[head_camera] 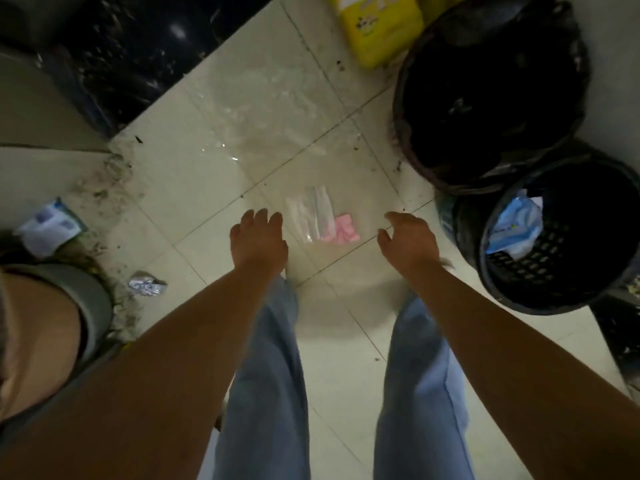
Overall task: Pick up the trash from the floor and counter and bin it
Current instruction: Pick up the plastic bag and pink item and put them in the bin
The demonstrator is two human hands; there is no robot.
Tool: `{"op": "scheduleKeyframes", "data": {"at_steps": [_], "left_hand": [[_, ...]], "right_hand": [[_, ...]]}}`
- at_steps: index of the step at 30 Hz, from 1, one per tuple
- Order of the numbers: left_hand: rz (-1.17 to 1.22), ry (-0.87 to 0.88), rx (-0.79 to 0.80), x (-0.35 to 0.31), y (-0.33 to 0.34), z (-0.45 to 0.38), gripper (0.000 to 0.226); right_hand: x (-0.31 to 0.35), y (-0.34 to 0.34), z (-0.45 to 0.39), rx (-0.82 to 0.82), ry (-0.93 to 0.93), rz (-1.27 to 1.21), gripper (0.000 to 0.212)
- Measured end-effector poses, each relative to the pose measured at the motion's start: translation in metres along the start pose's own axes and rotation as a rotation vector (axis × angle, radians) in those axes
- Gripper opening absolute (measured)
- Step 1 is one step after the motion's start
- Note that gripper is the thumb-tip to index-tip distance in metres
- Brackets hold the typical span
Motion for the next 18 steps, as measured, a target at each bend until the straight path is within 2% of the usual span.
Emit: {"op": "scheduleKeyframes", "data": {"at_steps": [3, 9, 14, 16, 18], "left_hand": [[0.032, 0.016, 0.055, 0.012, 0.027, -0.035, 0.044], [0.093, 0.082, 0.116, -0.005, 0.102, -0.115, 0.044], [0.063, 0.197, 0.135, -0.026, 0.190, -0.167, 0.054], [0.057, 0.235, 0.092, -0.036, 0.220, -0.180, 0.062], [0.037, 0.290, -0.084, -0.042, 0.235, -0.190, 0.081]], "right_hand": [[0.015, 0.045, -0.015, 0.025, 0.104, -0.057, 0.042], [0.012, 0.140, -0.073, 0.103, 0.225, -0.058, 0.043], [-0.006, 0.198, -0.147, 0.065, 0.282, -0.051, 0.052], [-0.017, 0.216, -0.164, 0.050, 0.286, -0.020, 0.057], [-0.031, 0.229, -0.171, 0.036, 0.291, -0.009, 0.062]]}}
Point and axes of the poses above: each hand's wrist, its own z-axis away from the middle knuckle, its own y-axis out of the palm, x = y × z, the point moved 6 cm from there along -z, towards the middle knuckle, and after that the axes turned 5 degrees about -x, right-handed, at the moved point
